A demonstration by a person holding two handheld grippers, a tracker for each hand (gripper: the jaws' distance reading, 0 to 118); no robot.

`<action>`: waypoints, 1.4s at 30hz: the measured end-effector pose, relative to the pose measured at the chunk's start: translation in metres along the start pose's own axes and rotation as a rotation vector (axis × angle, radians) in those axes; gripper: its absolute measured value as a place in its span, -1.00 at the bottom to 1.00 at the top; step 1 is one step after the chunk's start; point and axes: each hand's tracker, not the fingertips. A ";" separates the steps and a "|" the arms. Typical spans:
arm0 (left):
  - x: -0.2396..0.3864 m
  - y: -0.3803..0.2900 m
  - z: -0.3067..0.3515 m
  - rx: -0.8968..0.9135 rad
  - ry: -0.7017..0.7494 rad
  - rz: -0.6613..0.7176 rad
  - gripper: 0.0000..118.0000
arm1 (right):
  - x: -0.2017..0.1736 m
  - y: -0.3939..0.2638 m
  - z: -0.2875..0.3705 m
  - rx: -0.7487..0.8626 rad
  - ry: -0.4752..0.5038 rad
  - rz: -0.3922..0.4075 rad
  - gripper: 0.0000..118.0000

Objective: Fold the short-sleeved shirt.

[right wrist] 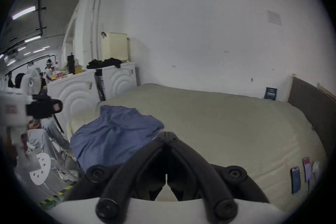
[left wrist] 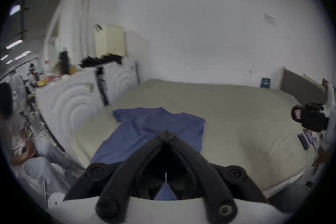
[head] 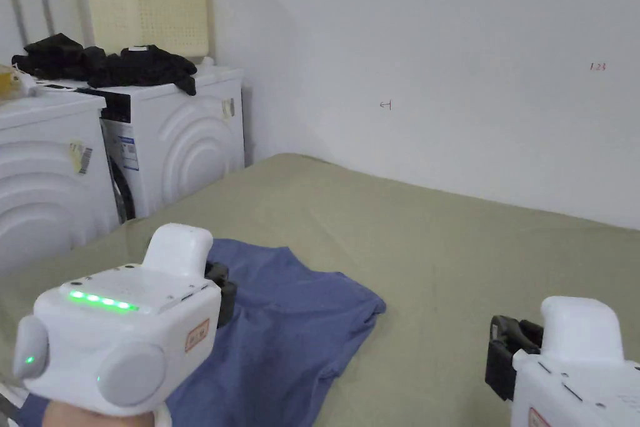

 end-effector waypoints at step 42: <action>0.090 0.009 -0.354 -0.506 -0.352 -0.203 -0.89 | 0.106 -0.089 -0.082 -0.342 -0.064 -0.152 -0.99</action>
